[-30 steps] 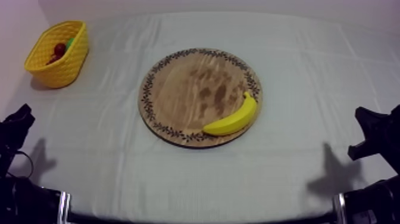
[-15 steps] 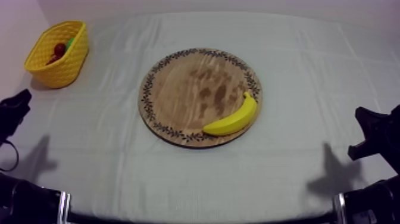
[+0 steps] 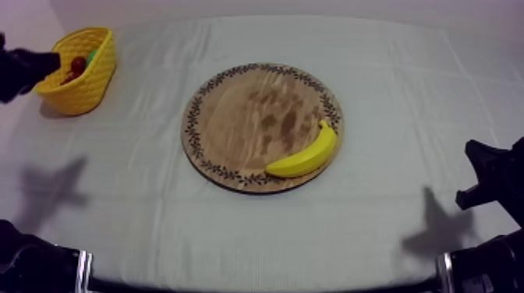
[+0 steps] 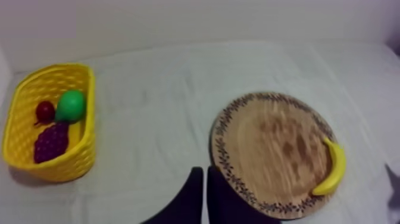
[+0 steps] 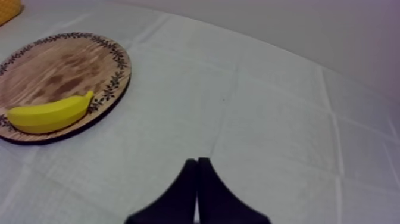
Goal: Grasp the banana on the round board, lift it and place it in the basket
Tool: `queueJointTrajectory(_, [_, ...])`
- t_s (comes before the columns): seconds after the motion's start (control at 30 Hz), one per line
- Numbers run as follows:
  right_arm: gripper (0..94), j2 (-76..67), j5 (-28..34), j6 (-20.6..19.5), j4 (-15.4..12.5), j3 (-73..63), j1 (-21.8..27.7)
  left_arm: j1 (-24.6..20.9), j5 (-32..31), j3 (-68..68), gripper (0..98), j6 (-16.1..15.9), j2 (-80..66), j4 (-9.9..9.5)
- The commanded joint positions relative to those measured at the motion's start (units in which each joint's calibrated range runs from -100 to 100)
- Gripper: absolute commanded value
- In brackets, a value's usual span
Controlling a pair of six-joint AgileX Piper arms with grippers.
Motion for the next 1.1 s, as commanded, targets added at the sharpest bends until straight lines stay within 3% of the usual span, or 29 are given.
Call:
queueJointTrajectory(0.0, [0.2,0.03,-0.01,0.0,0.0,-0.03,0.01,2.94,2.55,-9.29,1.0,-0.31,10.56,0.04])
queueJointTrajectory(0.7, [0.2,0.03,-0.01,0.0,0.0,-0.03,0.01,16.77,19.37,-43.09,1.3,-0.33,51.03,1.58])
queueJointTrajectory(1.07, [0.2,0.03,-0.01,0.0,0.0,-0.03,0.01,19.88,23.74,-58.42,0.3,0.77,67.54,5.18])
